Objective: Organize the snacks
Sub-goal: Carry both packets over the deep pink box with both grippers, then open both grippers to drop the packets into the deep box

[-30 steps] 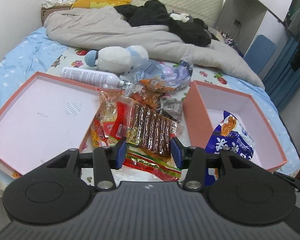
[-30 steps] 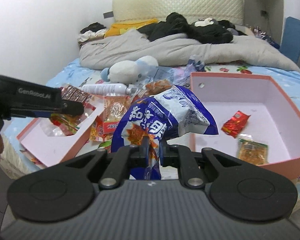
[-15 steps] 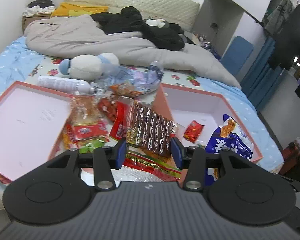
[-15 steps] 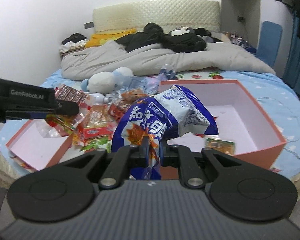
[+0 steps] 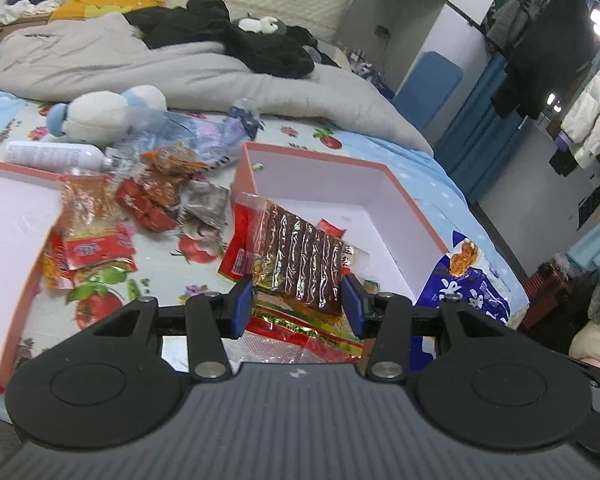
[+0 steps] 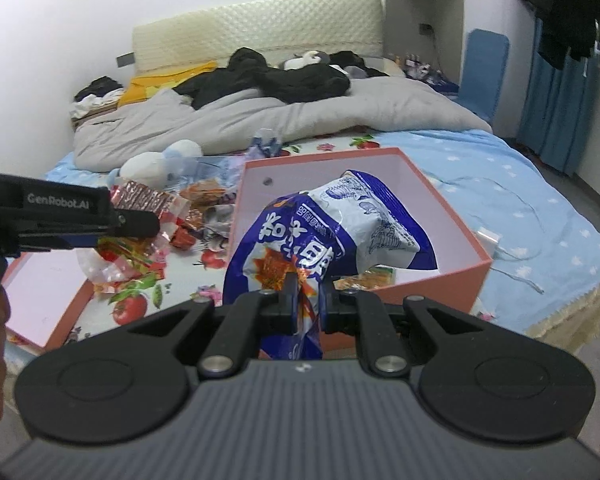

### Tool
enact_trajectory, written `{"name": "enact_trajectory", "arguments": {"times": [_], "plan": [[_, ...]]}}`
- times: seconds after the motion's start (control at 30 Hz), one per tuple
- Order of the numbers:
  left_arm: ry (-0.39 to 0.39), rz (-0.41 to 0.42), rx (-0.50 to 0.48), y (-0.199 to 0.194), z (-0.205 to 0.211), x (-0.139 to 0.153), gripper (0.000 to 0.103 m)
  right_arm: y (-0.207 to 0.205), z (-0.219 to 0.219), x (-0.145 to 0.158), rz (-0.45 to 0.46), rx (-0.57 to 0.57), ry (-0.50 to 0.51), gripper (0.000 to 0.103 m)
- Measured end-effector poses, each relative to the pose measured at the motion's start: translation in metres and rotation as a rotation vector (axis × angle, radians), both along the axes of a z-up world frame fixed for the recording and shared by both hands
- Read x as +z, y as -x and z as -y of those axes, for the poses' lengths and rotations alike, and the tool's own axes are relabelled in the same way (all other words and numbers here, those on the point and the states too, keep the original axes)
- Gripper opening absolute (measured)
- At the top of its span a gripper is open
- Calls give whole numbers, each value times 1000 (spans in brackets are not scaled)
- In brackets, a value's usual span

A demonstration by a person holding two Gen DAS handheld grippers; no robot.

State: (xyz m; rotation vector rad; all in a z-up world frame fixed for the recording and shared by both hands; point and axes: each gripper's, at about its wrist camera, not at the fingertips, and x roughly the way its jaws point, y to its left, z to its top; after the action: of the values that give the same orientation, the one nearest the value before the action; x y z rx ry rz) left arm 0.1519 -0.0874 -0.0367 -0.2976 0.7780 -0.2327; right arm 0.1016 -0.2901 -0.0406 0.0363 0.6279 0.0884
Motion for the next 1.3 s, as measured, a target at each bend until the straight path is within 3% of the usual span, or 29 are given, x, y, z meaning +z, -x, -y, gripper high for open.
{"name": "enact_trajectory", "arguments": {"times": [0.33, 0.93, 1.3], "plan": [[13, -70, -28, -50, 23, -24, 52, -39, 21, -16, -80, -32, -20, 13], [-36, -198, -131, -195, 75, -99, 53, -166, 63, -66, -201, -98, -34, 14], [-65, -235, -190, -225, 96, -124, 56, -200, 75, -103, -291, -110, -88, 20]]}}
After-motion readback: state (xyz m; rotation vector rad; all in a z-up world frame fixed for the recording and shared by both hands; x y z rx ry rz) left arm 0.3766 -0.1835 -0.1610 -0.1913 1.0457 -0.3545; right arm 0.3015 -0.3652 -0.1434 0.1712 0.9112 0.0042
